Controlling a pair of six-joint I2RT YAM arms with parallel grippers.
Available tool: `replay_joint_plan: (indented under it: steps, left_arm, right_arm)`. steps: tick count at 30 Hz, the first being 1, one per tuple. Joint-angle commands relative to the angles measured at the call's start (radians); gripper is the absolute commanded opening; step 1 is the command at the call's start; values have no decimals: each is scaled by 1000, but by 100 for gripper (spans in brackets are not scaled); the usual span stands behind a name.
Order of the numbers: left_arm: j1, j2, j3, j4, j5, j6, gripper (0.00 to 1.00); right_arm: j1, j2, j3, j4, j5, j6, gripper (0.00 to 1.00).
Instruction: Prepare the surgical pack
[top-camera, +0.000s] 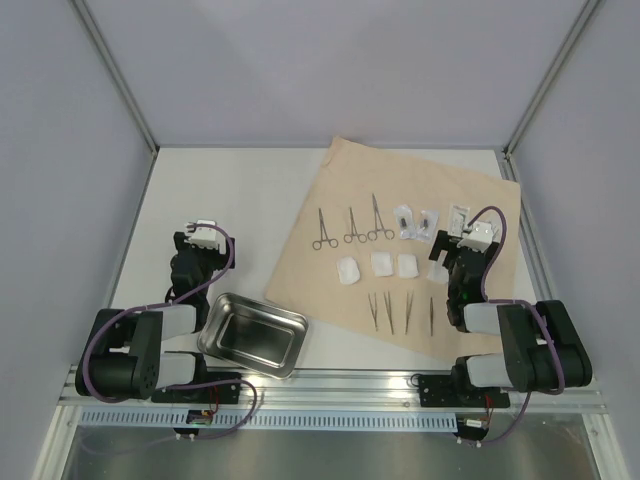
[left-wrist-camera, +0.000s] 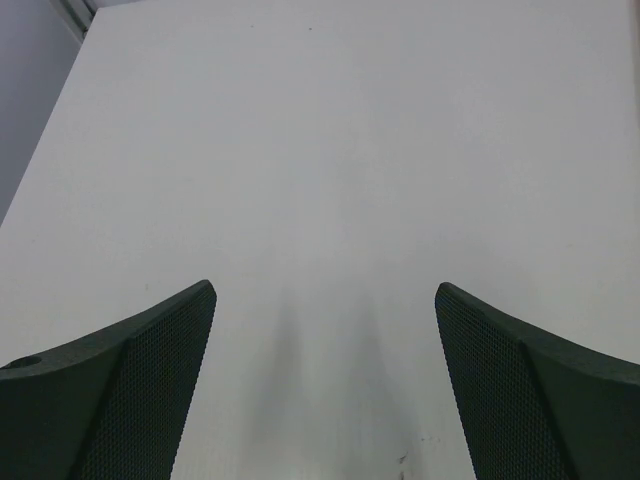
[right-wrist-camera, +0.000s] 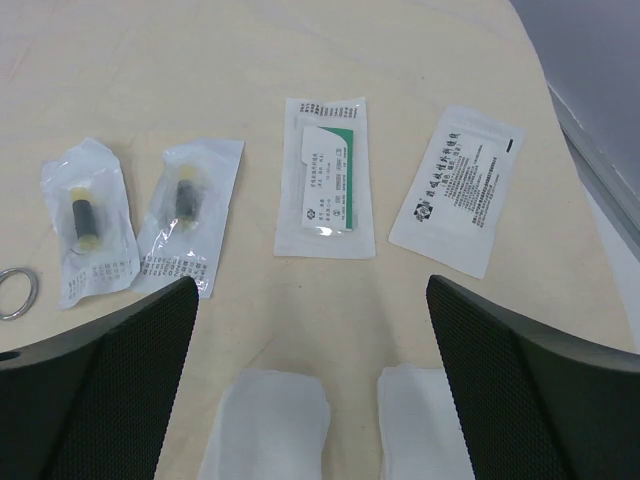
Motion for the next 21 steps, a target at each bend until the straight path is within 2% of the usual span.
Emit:
replay_joint_plan:
  steps: [1, 4, 5, 6, 7, 9, 10, 11, 13, 14, 15, 16, 17, 18, 19, 20, 21]
  left_arm:
    - [1, -4, 18, 28, 9, -21, 100]
    - [1, -4, 18, 28, 9, -21, 100]
    - [1, -4, 18, 30, 9, -21, 100]
    - [1, -4, 18, 28, 11, -21, 100]
    - [1, -4, 20, 28, 11, -21, 100]
    - [1, -4, 18, 24, 15, -21, 100]
    - [1, -5, 15, 37, 15, -17, 100]
    - [1, -60, 15, -10, 44, 2, 100]
    - [1, -173, 123, -248, 101, 22, 100]
    - [1, -267, 195, -559, 147, 82, 100]
    - [1, -287, 348, -698, 165, 106, 100]
    - [1, -294, 427, -826, 175, 126, 100]
    - [1, -277, 504, -1072, 169, 149, 99]
    - [1, -268, 641, -1187, 152, 189, 95]
    - [1, -258, 700, -1296, 141, 212, 93]
    - [0, -249, 749, -1488, 111, 226, 92]
    - [1, -249, 826, -1577, 86, 244, 92]
  right_arm:
    - [2, -21, 29, 43, 17, 7, 100]
    - [2, -143, 165, -250, 45, 19, 100]
    - [2, -203, 202, -408, 57, 63, 100]
    - [0, -234, 279, -493, 69, 116, 100]
    - [0, -262, 308, -607, 15, 164, 99]
    - [3, -323, 388, -686, -137, 197, 85]
    - [14, -335, 413, -760, -172, 213, 81]
    - [22, -346, 443, -803, -200, 227, 73]
    - [63, -332, 538, -965, -219, 227, 67]
    - [78, -320, 569, -1018, -222, 223, 61]
    - [95, -308, 597, -1070, -228, 223, 58]
    - [126, -294, 659, -1177, -248, 217, 55]
    - [144, -262, 687, -1234, -249, 209, 49]
    - [166, -248, 715, -1286, -237, 201, 47]
    - [212, -228, 735, -1373, -225, 201, 45]
    - [236, -224, 753, -1407, -216, 204, 44]
    - [258, -222, 756, -1432, -216, 217, 44]
